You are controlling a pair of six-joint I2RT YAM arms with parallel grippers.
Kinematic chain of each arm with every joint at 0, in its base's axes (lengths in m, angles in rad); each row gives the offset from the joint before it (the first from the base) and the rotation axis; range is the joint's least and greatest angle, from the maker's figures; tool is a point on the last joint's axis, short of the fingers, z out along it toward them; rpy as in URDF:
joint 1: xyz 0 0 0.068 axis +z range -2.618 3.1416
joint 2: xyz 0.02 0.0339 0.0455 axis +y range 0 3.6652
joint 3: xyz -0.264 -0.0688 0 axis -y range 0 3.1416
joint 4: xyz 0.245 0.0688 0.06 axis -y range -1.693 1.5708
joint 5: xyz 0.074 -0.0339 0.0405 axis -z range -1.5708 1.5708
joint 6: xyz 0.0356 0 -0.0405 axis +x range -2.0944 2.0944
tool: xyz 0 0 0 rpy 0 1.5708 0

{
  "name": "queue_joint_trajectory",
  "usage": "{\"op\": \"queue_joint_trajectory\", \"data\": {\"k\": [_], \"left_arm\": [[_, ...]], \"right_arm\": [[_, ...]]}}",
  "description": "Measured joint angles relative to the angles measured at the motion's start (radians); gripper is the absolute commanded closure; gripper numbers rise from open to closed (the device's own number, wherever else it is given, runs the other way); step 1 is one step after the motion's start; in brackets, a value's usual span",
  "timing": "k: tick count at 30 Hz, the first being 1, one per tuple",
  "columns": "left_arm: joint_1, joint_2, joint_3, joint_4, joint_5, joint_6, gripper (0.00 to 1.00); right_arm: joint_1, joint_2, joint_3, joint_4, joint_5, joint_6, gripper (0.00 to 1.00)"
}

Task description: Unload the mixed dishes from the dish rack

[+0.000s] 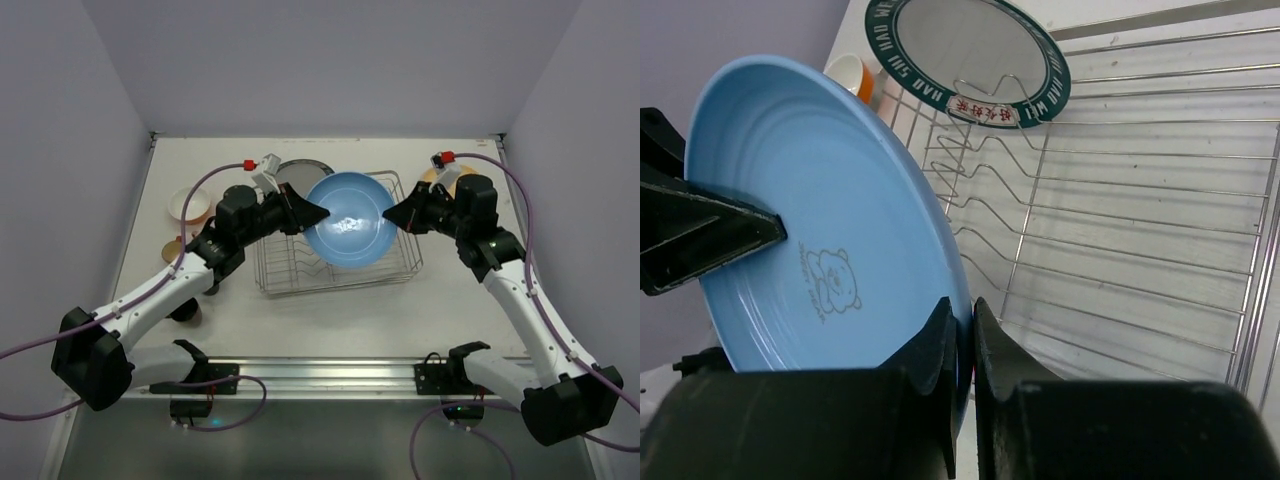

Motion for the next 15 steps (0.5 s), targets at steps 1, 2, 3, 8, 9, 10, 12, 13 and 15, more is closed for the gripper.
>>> {"op": "queue_joint_trajectory", "data": {"k": [1, 2, 3, 8, 9, 10, 12, 13, 15], "left_arm": [[0.000, 0.000, 0.000, -0.001, -0.002, 0.003, 1.00], [0.000, 0.000, 0.000, -0.002, -0.004, 0.007, 0.94], [0.000, 0.000, 0.001, -0.002, -0.005, 0.010, 0.84], [0.001, -0.001, 0.033, -0.035, -0.030, 0.075, 0.00], [0.003, -0.001, 0.045, -0.051, -0.040, 0.085, 0.00], [0.007, -0.003, 0.058, -0.071, -0.053, 0.098, 0.00], [0.013, -0.014, 0.079, -0.116, -0.090, 0.136, 0.00], [0.021, -0.026, 0.087, -0.143, -0.114, 0.154, 0.00], [0.033, -0.059, 0.097, -0.198, -0.178, 0.196, 0.00]], "right_arm": [[0.002, -0.001, 0.000, -0.001, 0.008, 0.000, 1.00], [0.005, -0.003, 0.000, -0.001, 0.015, 0.000, 1.00], [0.008, -0.005, 0.000, -0.001, 0.021, 0.000, 1.00], [0.004, -0.010, -0.004, -0.002, 0.074, 0.009, 1.00], [-0.001, -0.010, -0.008, 0.000, 0.087, 0.014, 1.00], [-0.005, -0.012, -0.014, 0.002, 0.100, 0.018, 1.00], [-0.015, -0.016, -0.032, 0.008, 0.117, 0.029, 1.00], [-0.025, -0.018, -0.043, 0.008, 0.120, 0.035, 1.00], [-0.063, -0.022, -0.061, 0.009, 0.117, 0.053, 1.00]]}}
